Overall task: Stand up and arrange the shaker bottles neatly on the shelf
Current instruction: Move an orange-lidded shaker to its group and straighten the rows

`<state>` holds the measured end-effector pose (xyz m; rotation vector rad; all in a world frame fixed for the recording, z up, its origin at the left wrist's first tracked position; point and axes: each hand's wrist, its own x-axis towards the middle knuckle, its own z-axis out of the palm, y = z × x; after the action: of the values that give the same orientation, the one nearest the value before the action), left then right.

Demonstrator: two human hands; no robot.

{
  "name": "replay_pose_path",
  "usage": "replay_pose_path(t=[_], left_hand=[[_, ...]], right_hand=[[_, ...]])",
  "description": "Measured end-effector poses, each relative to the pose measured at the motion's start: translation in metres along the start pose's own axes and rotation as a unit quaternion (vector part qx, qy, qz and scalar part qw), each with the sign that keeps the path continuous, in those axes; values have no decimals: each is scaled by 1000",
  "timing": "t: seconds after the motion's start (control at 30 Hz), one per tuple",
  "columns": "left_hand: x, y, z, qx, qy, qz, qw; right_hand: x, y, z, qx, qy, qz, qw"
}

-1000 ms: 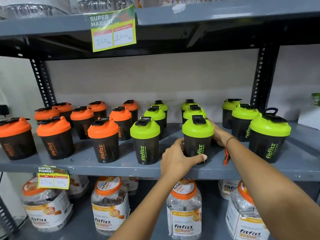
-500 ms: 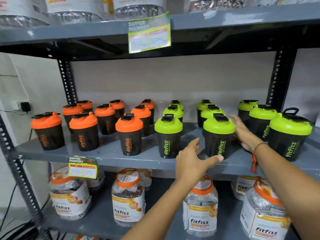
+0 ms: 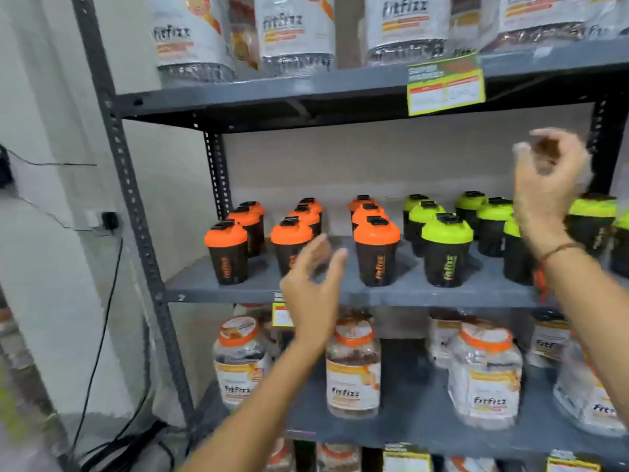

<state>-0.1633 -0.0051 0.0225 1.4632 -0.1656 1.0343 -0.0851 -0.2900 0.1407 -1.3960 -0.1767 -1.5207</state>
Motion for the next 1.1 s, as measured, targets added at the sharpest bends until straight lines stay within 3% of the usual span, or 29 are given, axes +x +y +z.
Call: replay_pose_path(t=[0.13,0.2,0.27,0.37,0.6,1.1], left_hand=[[57,-30,-79,62,93,-7,994],[79,-46,-111,179,95,-47,978],[99,-66,-137,283,51,-101,952],[119,-93,-160,350,-39,-164,921],[138,-118,-172,341,-102,-181,917],[151,-141,-168,356,-83,-171,915]], right_hand=[[-111,-71,66,43,-140,-65,987],[-164,-82,96,52,-254,14,966],[-207,-83,120,38,-364,128,922],[-244,-78,144,-27,-443,206,872],[-268,-66,179,-152,-446,216,855],[-273,-57,194,-225,-420,198,856]])
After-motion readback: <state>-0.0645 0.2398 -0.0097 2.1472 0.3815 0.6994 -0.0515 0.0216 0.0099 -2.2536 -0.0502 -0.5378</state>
